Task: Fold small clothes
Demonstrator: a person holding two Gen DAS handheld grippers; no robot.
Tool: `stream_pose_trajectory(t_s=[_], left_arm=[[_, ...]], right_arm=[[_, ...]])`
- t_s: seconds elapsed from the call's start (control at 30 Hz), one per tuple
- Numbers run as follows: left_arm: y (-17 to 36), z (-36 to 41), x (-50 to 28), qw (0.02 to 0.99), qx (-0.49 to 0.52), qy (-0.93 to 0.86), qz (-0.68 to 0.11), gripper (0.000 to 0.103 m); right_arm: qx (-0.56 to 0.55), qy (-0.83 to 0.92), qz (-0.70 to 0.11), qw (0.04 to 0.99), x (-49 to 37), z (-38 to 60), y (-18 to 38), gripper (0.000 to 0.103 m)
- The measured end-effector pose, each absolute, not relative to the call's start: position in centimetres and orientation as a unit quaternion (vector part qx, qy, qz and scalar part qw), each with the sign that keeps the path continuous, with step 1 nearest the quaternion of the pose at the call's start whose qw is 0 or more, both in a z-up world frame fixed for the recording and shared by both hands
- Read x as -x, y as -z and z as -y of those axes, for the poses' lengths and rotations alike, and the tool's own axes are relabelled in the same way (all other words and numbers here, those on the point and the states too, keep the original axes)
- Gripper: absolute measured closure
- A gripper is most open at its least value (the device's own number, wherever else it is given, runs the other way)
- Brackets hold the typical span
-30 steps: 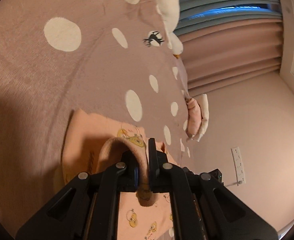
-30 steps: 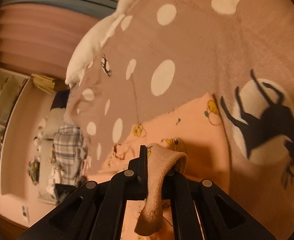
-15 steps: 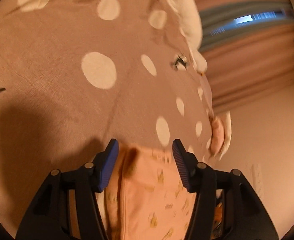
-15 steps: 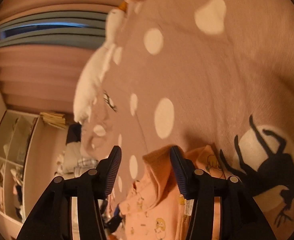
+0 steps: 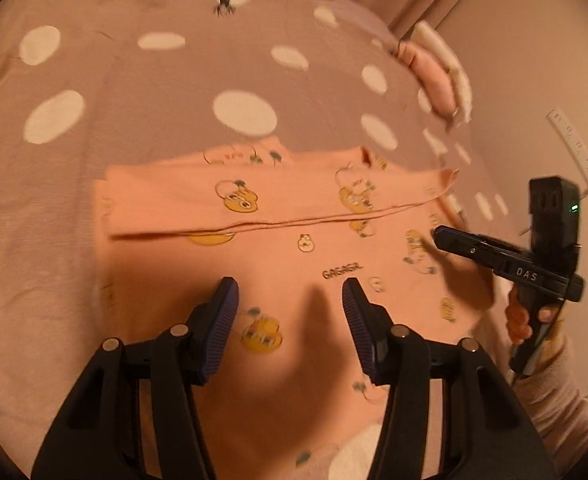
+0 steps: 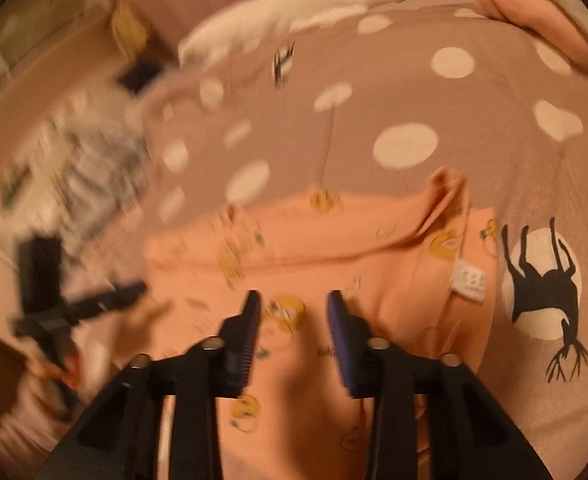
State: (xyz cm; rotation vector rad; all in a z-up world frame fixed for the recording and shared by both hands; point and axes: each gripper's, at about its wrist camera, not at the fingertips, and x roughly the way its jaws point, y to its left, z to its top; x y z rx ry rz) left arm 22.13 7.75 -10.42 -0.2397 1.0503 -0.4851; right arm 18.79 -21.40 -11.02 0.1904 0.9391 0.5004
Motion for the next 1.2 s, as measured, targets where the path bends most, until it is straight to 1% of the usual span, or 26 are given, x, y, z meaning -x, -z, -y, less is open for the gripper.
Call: stream_pose_trajectory(t_s=[0.03, 0.13, 0.27, 0.37, 0.5, 0.63, 0.77, 0.83, 0.87, 0.97, 1.07, 1.2], left_arm=[[10.9, -7.4, -22.7, 0.830, 0.109, 0.226, -0.498, 0.051], [11.2, -6.8, -24.7, 0.833, 0.115, 0.223, -0.493, 0.051], [10.7, -7.0, -27.8, 0.831, 0.165, 0.220, -0.484, 0.051], [9.7, -8.2, -29.9, 0.833, 0.227, 0.209, -0.460, 0.051], [8.1, -9.7, -29.9, 0.841, 0.265, 0.195, -0.429, 0.051], [7.3, -10.2, -27.5, 0.850, 0.232, 0.192, -0.433, 0.051], [7.6, -9.7, -23.1, 0.850, 0.194, 0.211, -0.442, 0.051], [7.9, -9.6, -20.8, 0.850, 0.181, 0.222, -0.441, 0.051], [8.0, -9.4, -19.7, 0.851, 0.176, 0.228, -0.440, 0.049], [8.7, -8.8, -16.2, 0.849, 0.162, 0.242, -0.442, 0.049], [9.5, -8.3, -14.2, 0.850, 0.149, 0.239, -0.446, 0.049], [10.9, -7.7, -13.6, 0.840, 0.159, 0.237, -0.461, 0.049]], right_arm=[[-0.078, -0.230, -0.456, 0.856, -19.4, 20.7, 11.4, 0.077], [-0.055, -0.215, -0.477, 0.850, -21.6, 19.5, 12.1, 0.078], [-0.058, -0.199, -0.479, 0.853, -24.6, 18.6, 11.4, 0.078], [-0.097, -0.202, -0.447, 0.866, -26.6, 18.8, 10.5, 0.078], [-0.161, -0.186, -0.399, 0.883, -27.2, 20.5, 9.0, 0.078], [-0.168, -0.195, -0.378, 0.889, -25.0, 22.5, 8.0, 0.078], [-0.161, -0.209, -0.369, 0.891, -20.8, 25.2, 7.6, 0.078], [-0.176, -0.223, -0.369, 0.885, -19.3, 26.1, 7.9, 0.078], [-0.182, -0.229, -0.369, 0.882, -18.6, 26.6, 7.9, 0.078], [-0.192, -0.237, -0.372, 0.877, -15.9, 27.9, 8.7, 0.078], [-0.192, -0.232, -0.379, 0.875, -13.7, 28.7, 9.8, 0.078], [-0.190, -0.221, -0.385, 0.876, -11.8, 28.9, 11.1, 0.078]])
